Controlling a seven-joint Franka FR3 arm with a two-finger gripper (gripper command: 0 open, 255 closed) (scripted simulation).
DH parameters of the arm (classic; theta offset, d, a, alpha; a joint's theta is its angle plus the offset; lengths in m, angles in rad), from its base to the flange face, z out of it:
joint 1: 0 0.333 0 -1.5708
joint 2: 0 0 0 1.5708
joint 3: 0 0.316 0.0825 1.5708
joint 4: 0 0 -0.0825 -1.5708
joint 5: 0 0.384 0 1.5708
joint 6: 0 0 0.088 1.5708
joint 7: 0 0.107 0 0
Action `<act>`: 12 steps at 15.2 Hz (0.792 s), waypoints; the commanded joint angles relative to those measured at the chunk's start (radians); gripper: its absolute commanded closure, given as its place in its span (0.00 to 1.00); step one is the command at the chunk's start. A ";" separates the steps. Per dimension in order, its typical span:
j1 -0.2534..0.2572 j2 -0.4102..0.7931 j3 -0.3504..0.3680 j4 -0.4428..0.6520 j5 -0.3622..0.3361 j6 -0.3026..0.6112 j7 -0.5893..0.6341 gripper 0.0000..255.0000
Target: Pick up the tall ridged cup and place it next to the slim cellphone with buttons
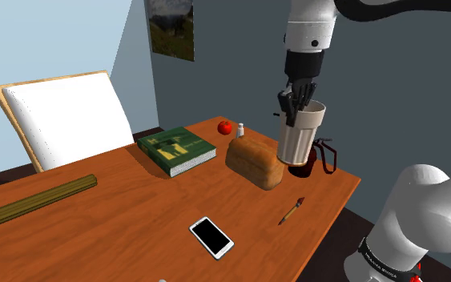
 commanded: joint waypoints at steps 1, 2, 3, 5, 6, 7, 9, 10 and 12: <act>0.017 -0.042 0.030 -0.022 0.027 -0.019 0.040 1.00; 0.026 -0.058 0.046 -0.028 0.041 -0.029 0.060 1.00; 0.034 -0.073 0.062 -0.033 0.056 -0.038 0.080 1.00; 0.048 -0.098 0.092 -0.039 0.083 -0.054 0.118 1.00; 0.049 -0.103 0.094 -0.056 0.085 -0.042 0.117 1.00; 0.051 -0.108 0.095 -0.073 0.087 -0.030 0.117 1.00; 0.053 -0.117 0.098 -0.105 0.091 -0.006 0.117 1.00; 0.055 -0.121 0.100 -0.122 0.093 0.006 0.117 1.00; 0.057 -0.129 0.103 -0.153 0.097 0.030 0.117 1.00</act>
